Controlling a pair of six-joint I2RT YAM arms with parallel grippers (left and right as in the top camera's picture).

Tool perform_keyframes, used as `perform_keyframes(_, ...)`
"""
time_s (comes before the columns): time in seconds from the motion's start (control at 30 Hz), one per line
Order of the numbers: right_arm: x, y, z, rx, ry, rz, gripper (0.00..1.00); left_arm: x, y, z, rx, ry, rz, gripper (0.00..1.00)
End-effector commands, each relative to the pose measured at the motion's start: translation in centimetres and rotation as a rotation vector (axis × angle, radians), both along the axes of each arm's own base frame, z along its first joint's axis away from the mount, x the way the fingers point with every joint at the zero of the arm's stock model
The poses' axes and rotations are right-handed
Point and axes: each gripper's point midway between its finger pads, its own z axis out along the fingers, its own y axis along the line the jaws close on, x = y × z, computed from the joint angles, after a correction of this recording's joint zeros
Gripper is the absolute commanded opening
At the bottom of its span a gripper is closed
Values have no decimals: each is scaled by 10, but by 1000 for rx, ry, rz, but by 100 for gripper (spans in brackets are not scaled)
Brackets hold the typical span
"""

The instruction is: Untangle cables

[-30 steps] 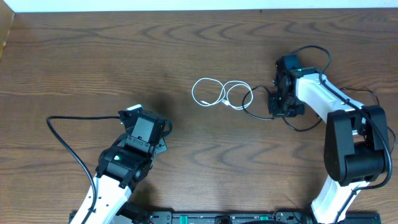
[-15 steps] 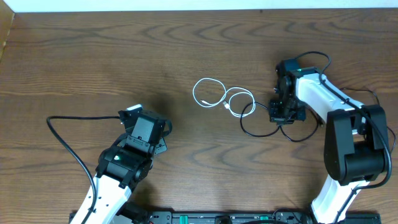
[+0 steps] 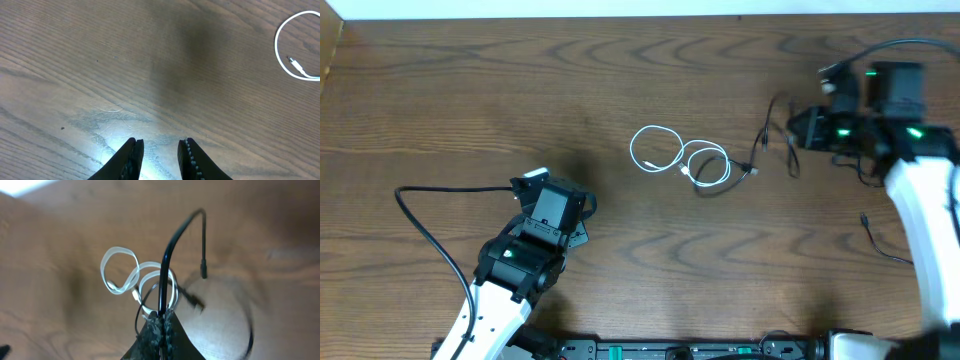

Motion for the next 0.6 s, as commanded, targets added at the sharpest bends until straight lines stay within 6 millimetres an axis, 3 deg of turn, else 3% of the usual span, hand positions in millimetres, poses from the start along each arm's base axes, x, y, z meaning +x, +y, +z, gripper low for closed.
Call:
perform_keyframes(0.0,-6,-11,46,22,-152,-4,1,2,5,3,15,-13,21,29)
perform_keyframes(0.13,-11,-30,82,-12,-281,-60,1,2,5,3,15,-13,21,29)
perform_keyframes(0.27,-12,-55,99,-65,-346,-154,1,2,5,3,15,-13,21,29)
perform_keyframes(0.4,-9,-95,101,-166,-357,-302,1,2,5,3,16,-12,21,29)
perform_keyframes(0.57,-15,-168,84,-348,-276,-564,1,2,5,3,15,-13,21,29)
